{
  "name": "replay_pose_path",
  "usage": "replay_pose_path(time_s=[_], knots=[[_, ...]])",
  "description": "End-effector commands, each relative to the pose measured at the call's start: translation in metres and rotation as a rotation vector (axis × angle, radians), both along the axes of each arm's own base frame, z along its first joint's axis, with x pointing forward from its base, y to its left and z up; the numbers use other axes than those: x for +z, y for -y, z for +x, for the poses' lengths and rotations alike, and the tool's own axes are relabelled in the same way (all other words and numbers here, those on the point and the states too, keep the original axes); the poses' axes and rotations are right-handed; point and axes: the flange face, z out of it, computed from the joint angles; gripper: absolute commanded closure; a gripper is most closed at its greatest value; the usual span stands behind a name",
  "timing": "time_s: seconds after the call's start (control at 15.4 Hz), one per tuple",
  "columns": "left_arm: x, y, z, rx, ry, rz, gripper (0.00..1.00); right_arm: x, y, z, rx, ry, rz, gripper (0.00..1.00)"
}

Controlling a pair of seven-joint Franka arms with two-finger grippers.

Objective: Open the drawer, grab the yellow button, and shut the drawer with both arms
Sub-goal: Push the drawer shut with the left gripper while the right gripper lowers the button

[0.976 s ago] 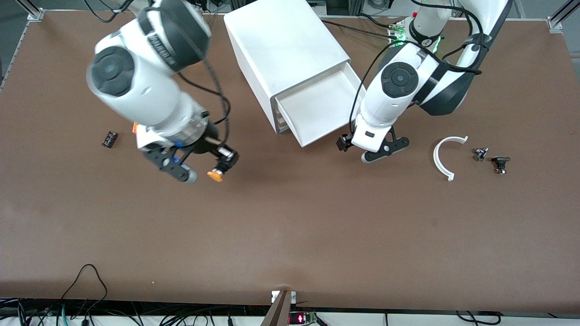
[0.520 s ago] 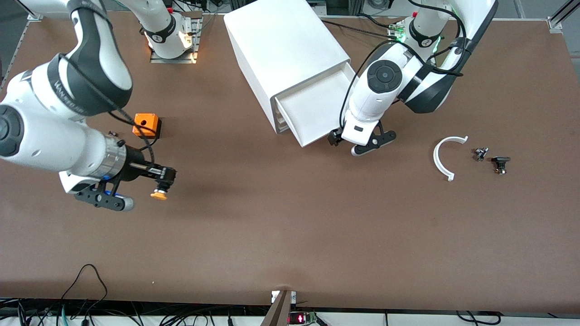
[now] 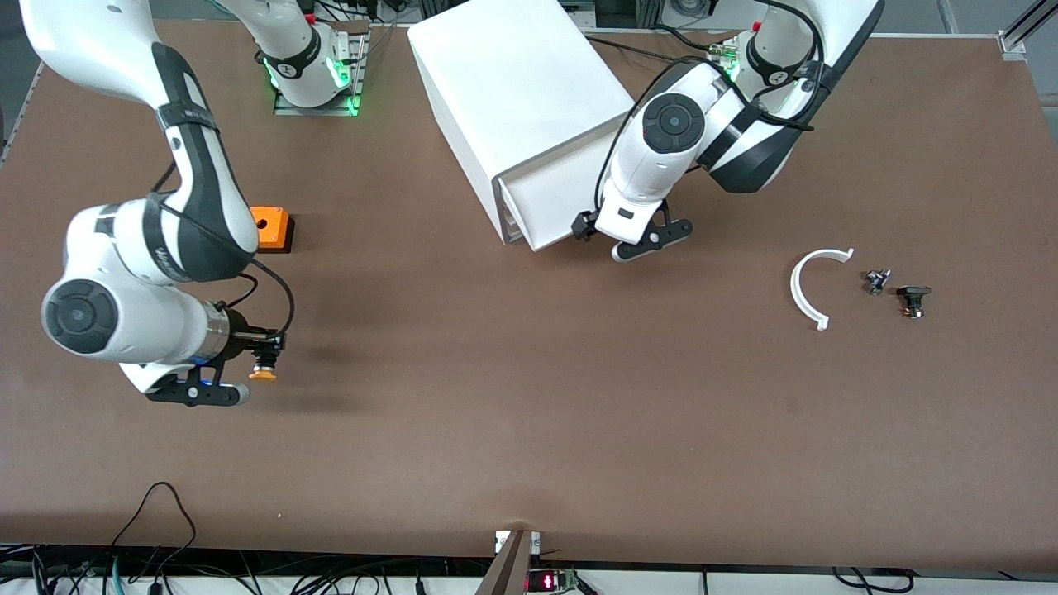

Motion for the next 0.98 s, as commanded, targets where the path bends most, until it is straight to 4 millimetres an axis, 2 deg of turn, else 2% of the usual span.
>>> replay_pose_path(time_s=[0.0, 0.2, 0.46, 0.59, 0.91], knots=[[0.003, 0.009, -0.022, -0.016, -0.019, -0.002, 0.01, -0.038, 0.027, -0.012, 0.044, 0.013, 0.004, 1.00], [0.001, 0.020, -0.035, -0.030, -0.042, -0.013, 0.01, -0.092, 0.056, -0.022, 0.054, 0.031, 0.022, 1.00], [-0.001, 0.029, -0.051, -0.056, -0.079, -0.001, 0.01, -0.139, 0.085, -0.025, 0.040, 0.030, 0.043, 1.00], [0.000, 0.033, -0.059, -0.070, -0.103, 0.008, 0.01, -0.150, 0.094, -0.026, 0.034, 0.024, 0.055, 1.00], [-0.001, 0.045, -0.076, -0.094, -0.147, 0.003, 0.01, -0.152, 0.097, -0.026, 0.005, 0.024, 0.065, 1.00]])
